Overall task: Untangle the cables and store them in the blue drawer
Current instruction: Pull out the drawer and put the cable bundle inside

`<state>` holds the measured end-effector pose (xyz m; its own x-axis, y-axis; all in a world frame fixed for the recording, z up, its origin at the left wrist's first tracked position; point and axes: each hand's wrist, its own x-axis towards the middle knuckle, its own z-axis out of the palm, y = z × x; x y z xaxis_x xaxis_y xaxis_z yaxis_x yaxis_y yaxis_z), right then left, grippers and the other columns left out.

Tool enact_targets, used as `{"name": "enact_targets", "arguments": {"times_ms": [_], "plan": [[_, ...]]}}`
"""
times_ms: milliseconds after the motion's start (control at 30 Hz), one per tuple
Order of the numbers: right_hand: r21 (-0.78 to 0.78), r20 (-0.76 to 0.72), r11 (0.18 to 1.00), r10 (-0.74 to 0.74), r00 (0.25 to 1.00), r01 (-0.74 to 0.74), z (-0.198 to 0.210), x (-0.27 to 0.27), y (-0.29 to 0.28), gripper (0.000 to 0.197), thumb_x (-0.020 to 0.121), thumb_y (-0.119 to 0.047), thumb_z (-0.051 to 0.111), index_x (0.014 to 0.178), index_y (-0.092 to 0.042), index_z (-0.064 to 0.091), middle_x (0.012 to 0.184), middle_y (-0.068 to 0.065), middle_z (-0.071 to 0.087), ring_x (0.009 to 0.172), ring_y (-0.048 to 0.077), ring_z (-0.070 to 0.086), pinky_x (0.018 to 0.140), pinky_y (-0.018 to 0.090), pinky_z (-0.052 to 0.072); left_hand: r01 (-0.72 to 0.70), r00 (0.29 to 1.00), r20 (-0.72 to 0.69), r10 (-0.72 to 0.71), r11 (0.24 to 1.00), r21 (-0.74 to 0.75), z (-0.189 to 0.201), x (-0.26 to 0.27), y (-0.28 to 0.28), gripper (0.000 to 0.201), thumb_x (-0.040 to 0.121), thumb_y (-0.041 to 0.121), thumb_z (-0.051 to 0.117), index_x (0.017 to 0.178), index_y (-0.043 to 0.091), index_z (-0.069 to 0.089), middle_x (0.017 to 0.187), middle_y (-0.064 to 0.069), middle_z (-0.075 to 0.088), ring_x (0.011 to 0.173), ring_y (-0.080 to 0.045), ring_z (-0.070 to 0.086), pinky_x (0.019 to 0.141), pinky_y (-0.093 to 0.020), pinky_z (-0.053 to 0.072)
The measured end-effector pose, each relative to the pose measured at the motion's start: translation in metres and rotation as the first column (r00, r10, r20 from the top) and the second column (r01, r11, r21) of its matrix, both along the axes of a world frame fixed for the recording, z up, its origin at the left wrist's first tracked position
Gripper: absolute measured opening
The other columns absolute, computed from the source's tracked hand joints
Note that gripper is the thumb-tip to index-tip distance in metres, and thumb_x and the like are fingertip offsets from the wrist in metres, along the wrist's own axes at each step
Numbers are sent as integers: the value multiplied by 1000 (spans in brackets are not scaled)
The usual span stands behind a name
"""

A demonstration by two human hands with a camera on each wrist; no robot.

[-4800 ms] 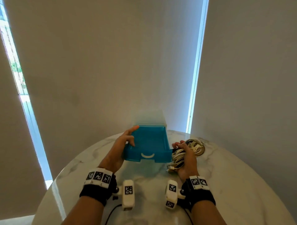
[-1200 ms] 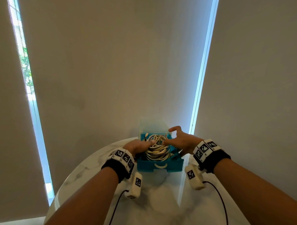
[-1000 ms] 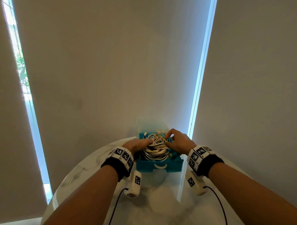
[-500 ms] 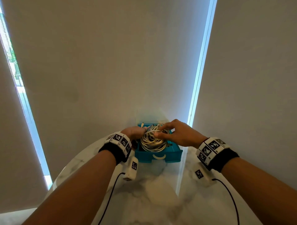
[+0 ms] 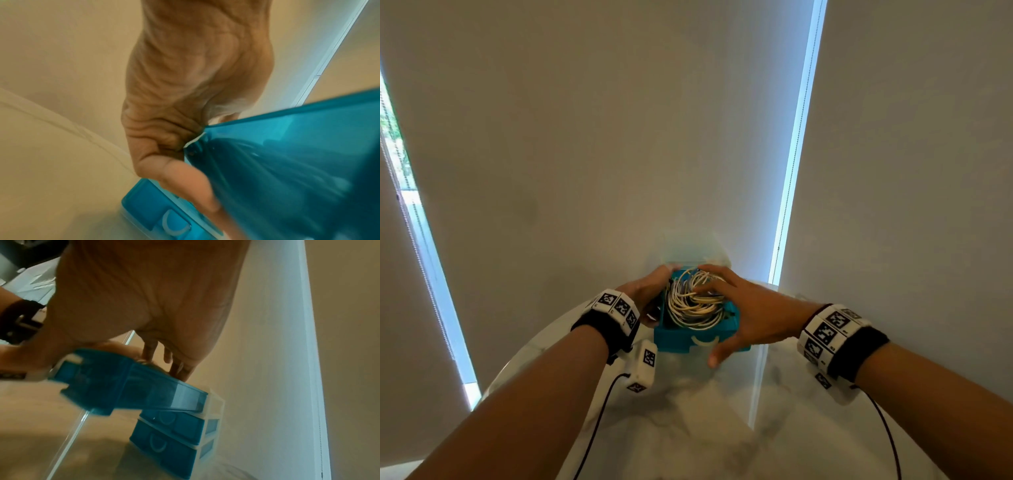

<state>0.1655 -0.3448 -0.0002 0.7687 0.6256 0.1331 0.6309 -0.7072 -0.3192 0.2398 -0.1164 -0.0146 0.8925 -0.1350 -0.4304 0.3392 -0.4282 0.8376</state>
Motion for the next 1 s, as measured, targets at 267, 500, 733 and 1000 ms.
{"name": "enact_targets", "arguments": {"times_ms": [267, 500, 733, 1000], "plan": [[-162, 124, 985, -32, 992, 52, -4, 13, 7, 122, 68, -50, 94, 163, -32, 21, 163, -6, 35, 151, 20, 25, 127, 46, 29, 2, 998, 60, -6, 998, 65, -1, 4, -2, 52, 106, 52, 39, 96, 11, 69, 93, -14, 77, 85, -25, 74, 77, -31, 63], [-301, 69, 948, -85, 994, 102, 2, 30, 8, 109, 60, -65, 87, 147, -38, 27, 154, -6, 46, 129, 26, 51, 121, 52, 34, -91, 906, 389, -170, 817, 569, 20, 30, 9, 93, 90, 60, 70, 159, 13, 29, 151, -18, 48, 104, -35, 76, 87, -46, 65], [-291, 40, 949, -118, 992, 125, 8, 32, 10, 98, 63, -59, 90, 138, -37, 31, 147, -11, 54, 122, 23, 53, 119, 48, 35, 87, 650, 473, -595, 676, 732, 16, 68, 10, 54, 119, 36, 28, 169, 16, 29, 177, -10, 24, 164, -23, 18, 130, -37, 12], [-206, 55, 969, -131, 990, 139, 7, 32, 5, 109, 62, -55, 94, 146, -39, 27, 149, -6, 50, 129, 27, 49, 121, 52, 34, 101, 610, 464, -642, 643, 759, 13, 74, 26, 67, 109, 59, 43, 168, 29, 32, 176, -6, 27, 160, -28, 28, 131, -47, 24]]}}
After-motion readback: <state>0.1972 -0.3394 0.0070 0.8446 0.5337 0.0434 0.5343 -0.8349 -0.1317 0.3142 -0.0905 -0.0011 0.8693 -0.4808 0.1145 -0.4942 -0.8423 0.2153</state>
